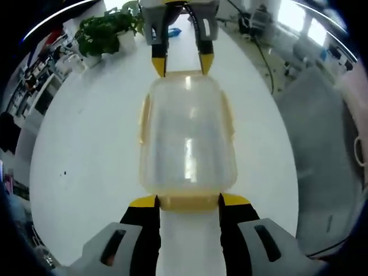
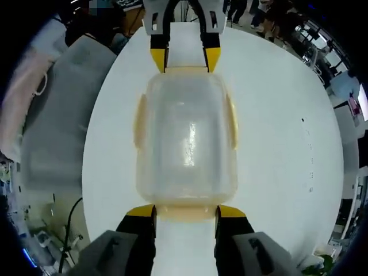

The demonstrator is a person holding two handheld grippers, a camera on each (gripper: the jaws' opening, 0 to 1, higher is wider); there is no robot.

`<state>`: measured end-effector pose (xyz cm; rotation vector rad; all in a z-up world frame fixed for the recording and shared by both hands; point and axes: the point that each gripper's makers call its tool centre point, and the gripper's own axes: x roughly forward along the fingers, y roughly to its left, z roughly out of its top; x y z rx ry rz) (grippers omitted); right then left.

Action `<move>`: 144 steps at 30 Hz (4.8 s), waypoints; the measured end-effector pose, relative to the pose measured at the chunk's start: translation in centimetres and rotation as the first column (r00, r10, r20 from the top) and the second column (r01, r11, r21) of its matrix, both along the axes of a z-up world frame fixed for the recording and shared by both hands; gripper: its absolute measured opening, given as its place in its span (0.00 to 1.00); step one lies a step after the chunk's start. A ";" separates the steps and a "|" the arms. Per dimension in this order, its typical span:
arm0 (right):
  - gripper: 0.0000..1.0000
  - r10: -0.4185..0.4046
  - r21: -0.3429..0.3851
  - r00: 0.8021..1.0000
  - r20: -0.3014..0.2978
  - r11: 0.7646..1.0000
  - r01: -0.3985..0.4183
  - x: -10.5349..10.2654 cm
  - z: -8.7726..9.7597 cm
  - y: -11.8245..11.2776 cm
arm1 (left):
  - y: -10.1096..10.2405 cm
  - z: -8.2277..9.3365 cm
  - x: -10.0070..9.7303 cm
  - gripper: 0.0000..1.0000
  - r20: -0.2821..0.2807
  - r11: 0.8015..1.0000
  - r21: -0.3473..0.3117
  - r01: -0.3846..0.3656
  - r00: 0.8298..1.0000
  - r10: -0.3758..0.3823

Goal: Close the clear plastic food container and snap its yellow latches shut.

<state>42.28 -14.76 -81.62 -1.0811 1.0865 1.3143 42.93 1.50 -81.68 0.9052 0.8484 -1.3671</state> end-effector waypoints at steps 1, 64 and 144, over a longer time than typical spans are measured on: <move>0.37 0.000 0.002 1.000 -0.001 1.000 0.000 0.1 0.0 0.0 | 0.0 -0.2 0.0 0.37 0.000 1.000 0.002 0.000 1.000 0.000; 0.33 -0.048 0.204 0.999 0.026 0.978 0.041 0.2 1.3 4.0 | -5.6 2.6 0.7 0.34 -0.018 0.971 -0.224 -0.077 0.997 0.075; 0.51 -0.096 0.267 0.972 -0.214 0.952 0.153 2.4 -0.6 9.1 | -9.2 -0.3 -1.4 0.56 0.216 0.962 -0.265 -0.068 0.968 0.128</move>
